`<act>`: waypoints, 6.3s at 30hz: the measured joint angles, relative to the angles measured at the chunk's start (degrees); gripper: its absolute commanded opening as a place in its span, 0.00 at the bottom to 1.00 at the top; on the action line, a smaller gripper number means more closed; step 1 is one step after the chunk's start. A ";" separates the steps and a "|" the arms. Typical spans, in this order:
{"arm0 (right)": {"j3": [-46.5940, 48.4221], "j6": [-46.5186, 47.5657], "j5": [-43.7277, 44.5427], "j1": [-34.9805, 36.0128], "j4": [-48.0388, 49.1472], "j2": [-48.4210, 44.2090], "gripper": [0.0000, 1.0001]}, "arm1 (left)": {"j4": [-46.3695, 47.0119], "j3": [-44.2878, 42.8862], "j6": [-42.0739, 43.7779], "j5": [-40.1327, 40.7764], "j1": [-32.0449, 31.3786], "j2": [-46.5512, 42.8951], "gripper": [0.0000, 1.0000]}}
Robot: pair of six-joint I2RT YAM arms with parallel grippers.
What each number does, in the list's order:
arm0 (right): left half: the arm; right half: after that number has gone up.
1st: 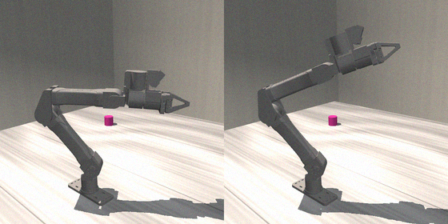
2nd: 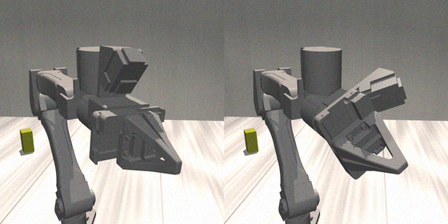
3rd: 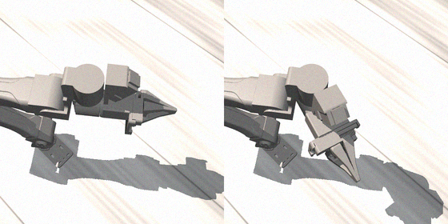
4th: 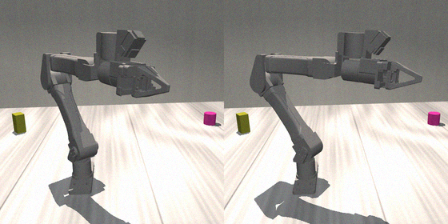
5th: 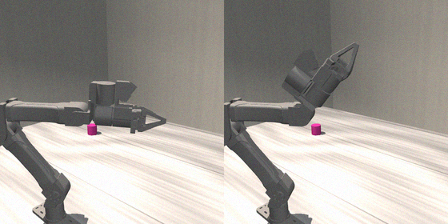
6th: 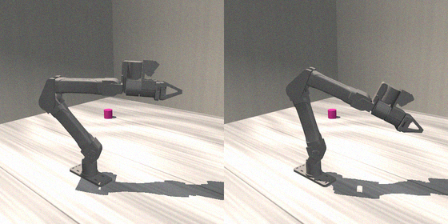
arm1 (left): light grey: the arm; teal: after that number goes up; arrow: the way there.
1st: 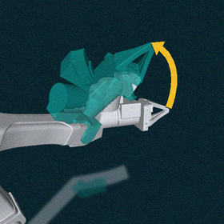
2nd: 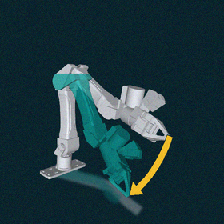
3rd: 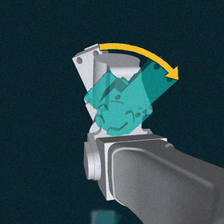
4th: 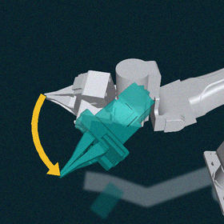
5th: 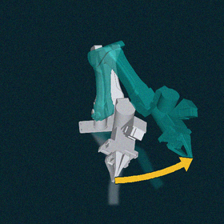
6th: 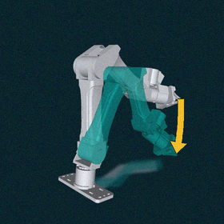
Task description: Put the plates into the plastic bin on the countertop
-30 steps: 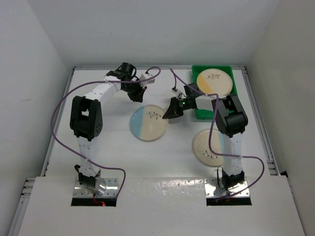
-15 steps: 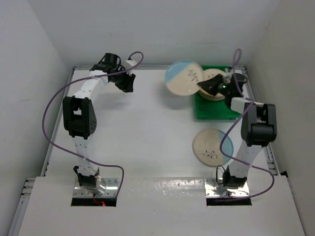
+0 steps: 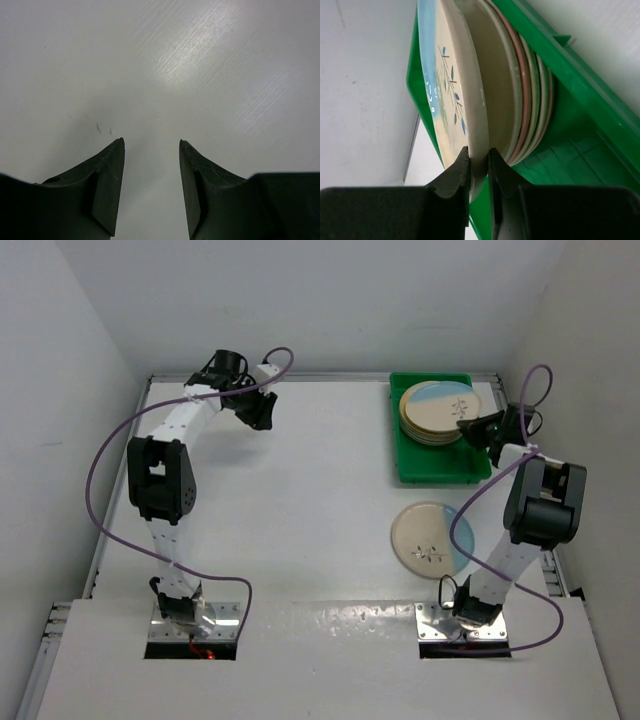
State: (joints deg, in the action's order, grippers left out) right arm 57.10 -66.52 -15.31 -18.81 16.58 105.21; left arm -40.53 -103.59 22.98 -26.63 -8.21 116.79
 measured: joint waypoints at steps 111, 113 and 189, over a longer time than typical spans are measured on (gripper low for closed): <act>-28.28 35.10 -28.65 35.85 -8.81 -8.44 0.02 | 0.37 19.32 -0.76 1.75 -26.64 -1.40 0.00; -28.24 33.70 -29.24 36.15 -6.71 -7.72 0.00 | 0.63 19.32 -0.87 0.61 -25.44 -1.88 0.00; 9.38 15.76 8.48 5.51 -17.64 1.57 0.50 | -4.24 0.07 -4.66 9.29 -2.93 -6.78 0.50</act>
State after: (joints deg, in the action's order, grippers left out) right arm 66.48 -50.76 -6.83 -13.30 -1.06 106.78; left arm -44.77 -103.53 18.33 -17.34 -11.14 110.02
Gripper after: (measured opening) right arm 0.504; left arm 0.498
